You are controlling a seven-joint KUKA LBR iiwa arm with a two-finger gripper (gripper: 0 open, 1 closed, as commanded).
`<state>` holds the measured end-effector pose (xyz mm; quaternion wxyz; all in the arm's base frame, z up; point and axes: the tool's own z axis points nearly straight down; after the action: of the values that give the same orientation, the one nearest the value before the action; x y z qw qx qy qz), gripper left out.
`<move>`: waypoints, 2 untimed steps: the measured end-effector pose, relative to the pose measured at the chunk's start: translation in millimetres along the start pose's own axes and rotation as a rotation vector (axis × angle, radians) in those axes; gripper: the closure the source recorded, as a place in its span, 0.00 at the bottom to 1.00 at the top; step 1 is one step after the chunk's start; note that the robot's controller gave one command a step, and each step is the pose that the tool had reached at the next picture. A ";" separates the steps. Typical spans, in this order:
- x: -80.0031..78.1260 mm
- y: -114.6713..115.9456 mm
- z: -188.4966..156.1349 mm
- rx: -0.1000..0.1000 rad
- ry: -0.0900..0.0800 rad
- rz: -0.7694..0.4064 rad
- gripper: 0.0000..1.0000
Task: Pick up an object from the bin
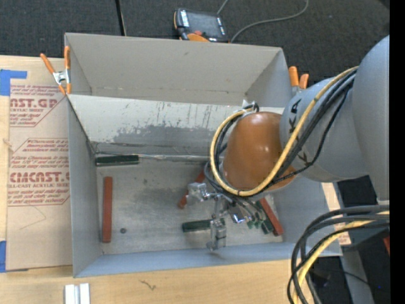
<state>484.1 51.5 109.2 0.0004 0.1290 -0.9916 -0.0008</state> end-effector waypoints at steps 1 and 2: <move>-7.0 -2.6 39.0 0.002 -0.013 0.024 0.00; -1.9 -19.8 38.1 0.000 -0.009 0.065 0.00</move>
Offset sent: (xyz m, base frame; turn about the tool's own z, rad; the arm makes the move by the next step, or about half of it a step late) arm 0.0043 -0.0015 -0.0392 0.0227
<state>491.0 32.8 71.0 -0.0042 0.0968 -0.9953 -0.0012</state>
